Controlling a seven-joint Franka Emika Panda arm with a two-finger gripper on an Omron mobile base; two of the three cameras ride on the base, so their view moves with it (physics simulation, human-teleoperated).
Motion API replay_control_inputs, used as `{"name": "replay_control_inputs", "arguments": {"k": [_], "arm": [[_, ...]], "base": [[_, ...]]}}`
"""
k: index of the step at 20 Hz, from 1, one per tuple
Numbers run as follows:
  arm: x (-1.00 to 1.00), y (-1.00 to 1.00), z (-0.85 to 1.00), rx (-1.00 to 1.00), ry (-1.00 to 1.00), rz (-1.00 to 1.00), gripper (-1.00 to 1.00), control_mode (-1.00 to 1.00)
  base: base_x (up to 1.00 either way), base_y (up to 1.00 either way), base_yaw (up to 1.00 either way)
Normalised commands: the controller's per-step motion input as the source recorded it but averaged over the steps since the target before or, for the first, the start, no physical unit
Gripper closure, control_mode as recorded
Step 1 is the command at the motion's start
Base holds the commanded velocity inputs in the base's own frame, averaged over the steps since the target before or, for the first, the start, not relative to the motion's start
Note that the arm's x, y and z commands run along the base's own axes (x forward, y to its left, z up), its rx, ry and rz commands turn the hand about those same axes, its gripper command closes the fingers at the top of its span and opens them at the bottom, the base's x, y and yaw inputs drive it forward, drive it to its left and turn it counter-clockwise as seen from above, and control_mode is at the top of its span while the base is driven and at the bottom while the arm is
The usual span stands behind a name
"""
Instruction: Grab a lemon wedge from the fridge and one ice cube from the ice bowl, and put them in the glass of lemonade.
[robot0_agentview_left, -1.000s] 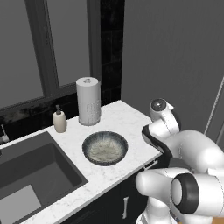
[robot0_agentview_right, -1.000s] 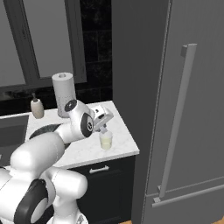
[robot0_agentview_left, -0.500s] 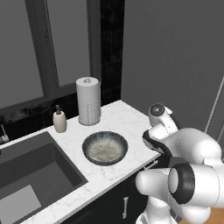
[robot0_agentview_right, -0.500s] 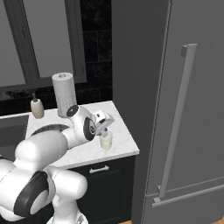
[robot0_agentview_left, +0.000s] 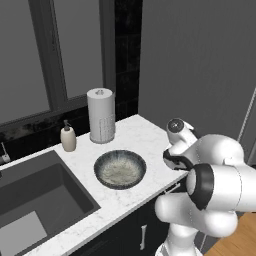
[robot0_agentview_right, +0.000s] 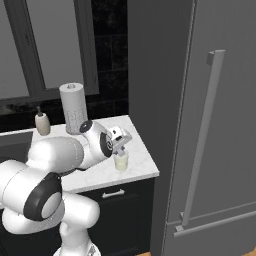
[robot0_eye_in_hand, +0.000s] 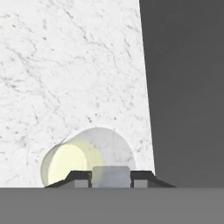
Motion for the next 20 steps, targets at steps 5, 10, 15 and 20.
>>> {"name": "replay_control_inputs", "arguments": {"k": [5,10,15,20], "arm": [[0.10,-0.01,-0.22,0.00,0.01,-0.03,1.00,-1.00],[0.10,0.00,-0.17,0.00,0.01,-0.03,1.00,-1.00],[0.08,-0.03,-0.10,0.00,0.01,-0.02,1.00,-1.00],[0.00,-0.05,0.00,0.00,0.00,-0.01,1.00,-1.00]], "base": [[0.00,0.00,0.00],[0.00,0.00,0.00],[0.00,0.00,0.00],[0.00,0.00,0.00]]}}
